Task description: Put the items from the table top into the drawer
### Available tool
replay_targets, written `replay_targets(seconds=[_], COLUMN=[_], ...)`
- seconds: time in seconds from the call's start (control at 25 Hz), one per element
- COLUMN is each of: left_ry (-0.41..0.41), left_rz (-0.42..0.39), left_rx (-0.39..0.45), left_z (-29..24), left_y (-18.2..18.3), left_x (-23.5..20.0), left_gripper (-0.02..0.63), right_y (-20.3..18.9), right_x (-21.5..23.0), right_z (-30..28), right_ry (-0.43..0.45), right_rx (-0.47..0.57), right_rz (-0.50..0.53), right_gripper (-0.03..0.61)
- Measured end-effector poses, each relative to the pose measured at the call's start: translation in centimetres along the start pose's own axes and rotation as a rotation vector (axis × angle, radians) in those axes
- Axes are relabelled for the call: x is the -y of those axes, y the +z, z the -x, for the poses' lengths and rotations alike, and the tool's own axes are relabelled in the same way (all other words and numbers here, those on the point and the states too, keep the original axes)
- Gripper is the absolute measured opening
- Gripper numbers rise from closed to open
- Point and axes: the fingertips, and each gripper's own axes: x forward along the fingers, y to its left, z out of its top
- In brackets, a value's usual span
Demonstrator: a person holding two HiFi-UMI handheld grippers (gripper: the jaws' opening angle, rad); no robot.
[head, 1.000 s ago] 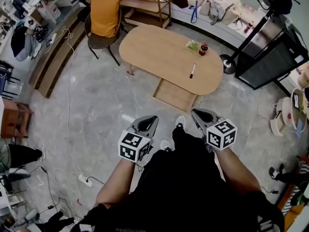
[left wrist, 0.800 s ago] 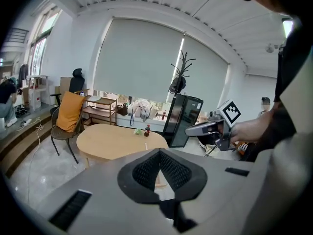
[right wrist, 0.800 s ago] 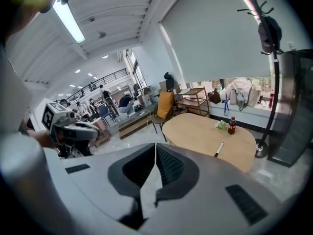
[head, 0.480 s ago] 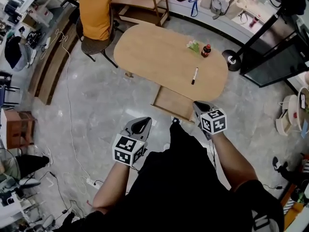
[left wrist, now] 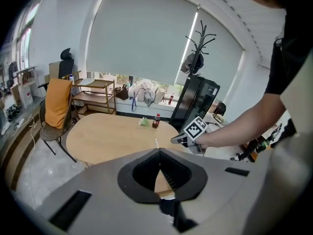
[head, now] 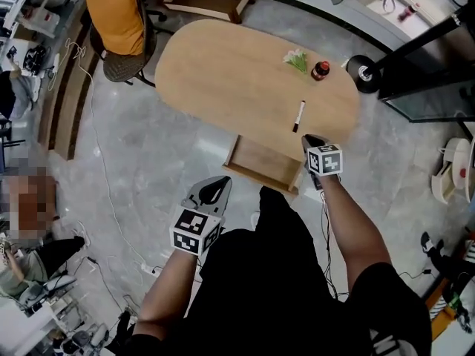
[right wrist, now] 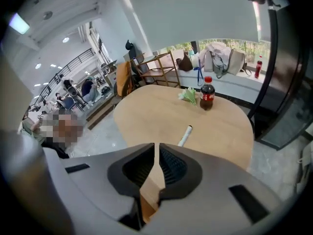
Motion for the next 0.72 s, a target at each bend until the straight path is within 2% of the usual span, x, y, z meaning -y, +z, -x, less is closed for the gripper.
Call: replay_targets(seconds=[0.2, 0.32, 0.4, 0.72], left_ry=[0.025, 0.028, 0.026, 0.027], left_rz=[0.077, 0.099, 0.118, 0.115], left_rx=[-0.105, -0.157, -0.177, -0.207], left_z=[-3.3, -4.7, -5.6, -7.2], left_y=[-2.1, -3.3, -3.6, -3.2], left_x=[-2.1, -2.8, -3.2, -4.6], left_gripper=[0.002, 0.002, 0.002, 0.002], right_y=[-0.7, -1.6, -1.7, -1.1], right_x=[3.8, 5.8, 7.3, 11.5], right_z=[-7.6, -11.4, -13.3, -17.4], right_ry=[-0.020, -0.050, -0.075, -0.115], right_rx=[-0.080, -0.142, -0.161, -0.174], right_rz=[-0.053, -0.050, -0.063, -0.263], right_gripper=[0.013, 0.094, 0.095, 0.106])
